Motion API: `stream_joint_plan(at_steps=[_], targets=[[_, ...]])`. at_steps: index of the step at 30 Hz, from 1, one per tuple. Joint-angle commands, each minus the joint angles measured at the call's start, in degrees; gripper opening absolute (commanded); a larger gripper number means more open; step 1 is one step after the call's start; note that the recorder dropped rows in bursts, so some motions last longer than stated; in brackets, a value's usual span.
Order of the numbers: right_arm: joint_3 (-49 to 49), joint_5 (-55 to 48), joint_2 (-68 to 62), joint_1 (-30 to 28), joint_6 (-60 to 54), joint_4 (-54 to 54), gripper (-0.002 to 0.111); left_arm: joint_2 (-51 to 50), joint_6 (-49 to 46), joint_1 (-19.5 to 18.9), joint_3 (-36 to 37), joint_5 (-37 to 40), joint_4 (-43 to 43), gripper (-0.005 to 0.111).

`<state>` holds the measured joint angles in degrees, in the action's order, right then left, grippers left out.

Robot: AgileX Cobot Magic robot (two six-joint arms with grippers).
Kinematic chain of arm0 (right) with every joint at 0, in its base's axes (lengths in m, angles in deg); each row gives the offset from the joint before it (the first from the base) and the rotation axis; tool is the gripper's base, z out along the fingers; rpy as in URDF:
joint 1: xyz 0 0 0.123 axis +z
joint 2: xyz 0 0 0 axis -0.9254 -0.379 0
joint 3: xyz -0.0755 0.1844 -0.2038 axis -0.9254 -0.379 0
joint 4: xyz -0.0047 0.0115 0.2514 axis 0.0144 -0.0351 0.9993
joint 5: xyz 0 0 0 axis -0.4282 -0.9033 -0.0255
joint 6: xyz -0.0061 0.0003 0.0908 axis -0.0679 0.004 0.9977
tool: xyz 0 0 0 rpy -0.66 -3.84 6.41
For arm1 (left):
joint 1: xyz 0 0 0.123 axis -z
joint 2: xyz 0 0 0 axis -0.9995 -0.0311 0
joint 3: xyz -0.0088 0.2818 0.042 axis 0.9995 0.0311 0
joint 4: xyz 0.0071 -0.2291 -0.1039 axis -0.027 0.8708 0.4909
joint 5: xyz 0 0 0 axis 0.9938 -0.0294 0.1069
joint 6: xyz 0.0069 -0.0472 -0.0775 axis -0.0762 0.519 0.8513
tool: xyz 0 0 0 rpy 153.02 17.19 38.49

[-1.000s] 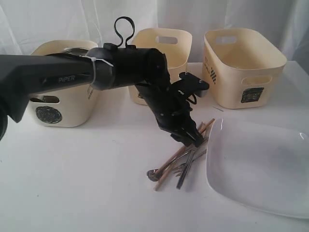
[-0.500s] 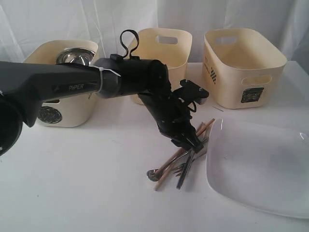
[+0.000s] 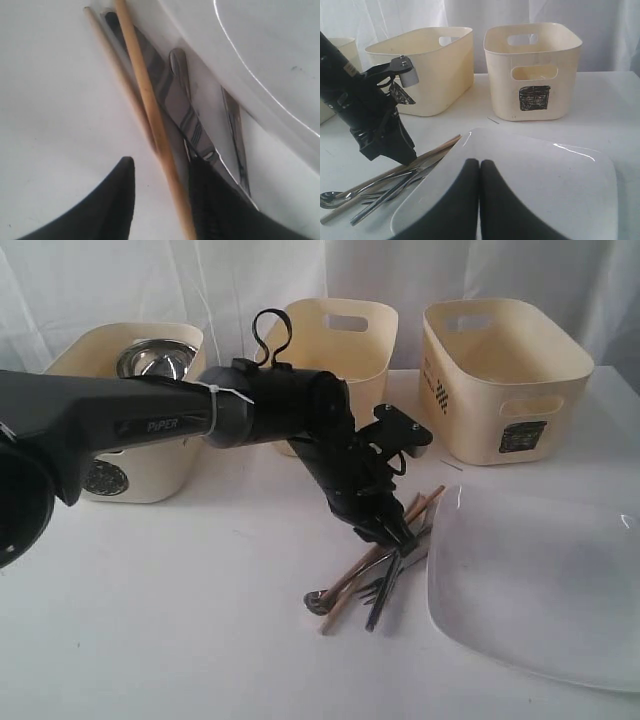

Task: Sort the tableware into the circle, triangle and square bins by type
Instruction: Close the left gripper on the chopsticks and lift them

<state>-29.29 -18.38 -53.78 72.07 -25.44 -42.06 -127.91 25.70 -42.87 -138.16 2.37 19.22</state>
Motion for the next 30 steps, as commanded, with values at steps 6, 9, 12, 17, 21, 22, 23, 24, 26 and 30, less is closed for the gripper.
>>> stream_joint_plan(at_steps=[6,9,12,17,21,22,23,24,26,30], targets=[[-0.1,0.4,0.4,-0.4,0.1,0.1,0.000,-0.7,0.0,0.0,-0.3,-0.1,-1.1,0.042],[-0.1,0.5,0.4,-0.4,0.1,0.1,0.000,-1.7,0.3,0.0,-0.3,0.3,-1.2,0.042],[-0.1,0.5,0.4,-0.4,0.1,0.1,0.000,-1.9,0.3,0.0,-0.3,0.4,-1.2,0.042],[-0.1,0.4,0.4,-0.4,0.1,0.1,0.000,-1.9,0.3,0.0,-0.3,0.7,-1.2,0.042],[-0.1,0.4,0.4,-0.4,0.1,0.1,0.000,-1.9,0.8,0.0,-0.3,1.1,-1.2,0.037],[-0.1,0.4,0.4,-0.4,0.1,0.1,0.000,-1.9,0.9,0.0,-0.3,1.2,-1.2,0.032],[-0.1,0.4,0.4,-0.4,0.1,0.1,0.000,-1.9,0.9,0.0,-0.3,1.6,-1.2,0.026],[-0.1,0.4,0.4,-0.4,0.1,0.1,0.000,-1.8,0.9,0.0,-0.3,1.7,-1.2,0.019],[-0.1,0.4,0.4,-0.4,0.1,0.1,0.000,-1.6,0.9,0.0,-0.3,2.2,-1.2,0.008],[-0.1,0.5,0.4,-0.4,0.1,0.1,0.000,-0.7,0.9,0.0,-0.3,2.6,-1.2,0.000]])
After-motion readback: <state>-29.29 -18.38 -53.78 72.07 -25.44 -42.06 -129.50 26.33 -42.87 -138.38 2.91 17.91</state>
